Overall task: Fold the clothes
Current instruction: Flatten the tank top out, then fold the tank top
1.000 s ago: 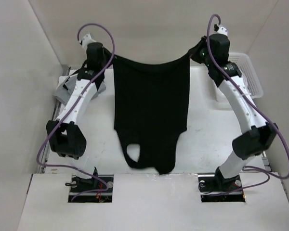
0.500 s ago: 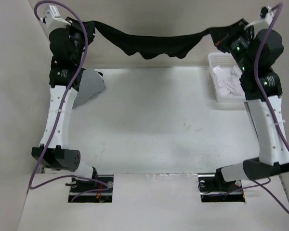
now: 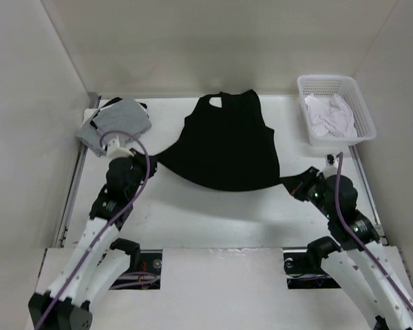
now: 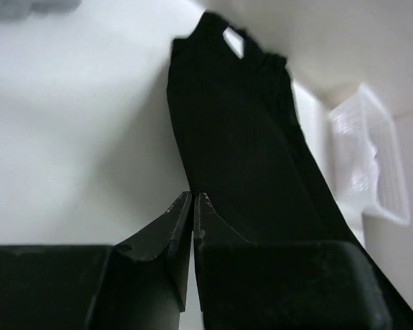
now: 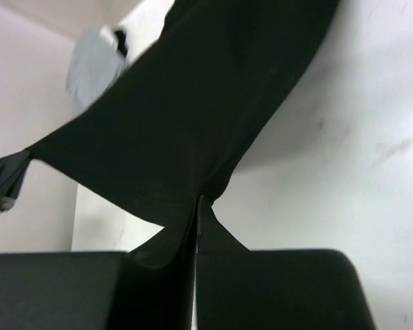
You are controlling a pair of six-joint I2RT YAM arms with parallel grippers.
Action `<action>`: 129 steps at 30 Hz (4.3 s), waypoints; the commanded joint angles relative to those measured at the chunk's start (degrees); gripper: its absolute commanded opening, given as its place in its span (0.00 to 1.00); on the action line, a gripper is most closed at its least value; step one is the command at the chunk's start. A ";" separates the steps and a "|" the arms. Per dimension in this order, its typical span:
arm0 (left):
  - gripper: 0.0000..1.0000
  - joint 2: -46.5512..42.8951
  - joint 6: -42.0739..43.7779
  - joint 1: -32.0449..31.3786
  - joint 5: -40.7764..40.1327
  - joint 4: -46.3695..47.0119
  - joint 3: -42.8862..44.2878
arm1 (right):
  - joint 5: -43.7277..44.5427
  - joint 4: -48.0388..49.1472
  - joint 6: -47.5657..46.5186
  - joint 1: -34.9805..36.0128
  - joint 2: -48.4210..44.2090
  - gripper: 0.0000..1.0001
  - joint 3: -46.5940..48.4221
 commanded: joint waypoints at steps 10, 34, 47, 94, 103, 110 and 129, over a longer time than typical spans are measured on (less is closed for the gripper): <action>0.00 -34.07 -10.00 -3.76 -2.27 -32.43 -9.26 | 13.05 -23.32 18.29 33.36 -16.67 0.00 -4.89; 0.03 61.26 -4.46 1.86 -3.07 13.54 45.37 | -5.12 27.04 -0.50 -12.82 59.42 0.00 27.86; 0.38 49.11 -6.74 4.24 -1.83 23.52 19.29 | 0.49 34.32 -0.15 -10.29 61.24 0.37 19.49; 0.00 29.43 -9.48 5.73 2.21 26.64 -6.79 | 4.54 36.48 7.51 2.72 30.75 0.00 -12.82; 0.00 -16.46 -4.47 5.20 -0.25 -7.35 3.19 | 16.66 -4.66 0.29 17.47 -2.94 0.00 9.05; 0.00 -21.33 -2.62 4.33 0.54 -17.41 12.10 | 23.43 -10.84 -0.41 31.45 -3.05 0.00 19.71; 0.00 46.77 -6.05 9.77 1.94 15.73 21.30 | -10.13 27.30 -2.88 -6.58 62.59 0.00 26.46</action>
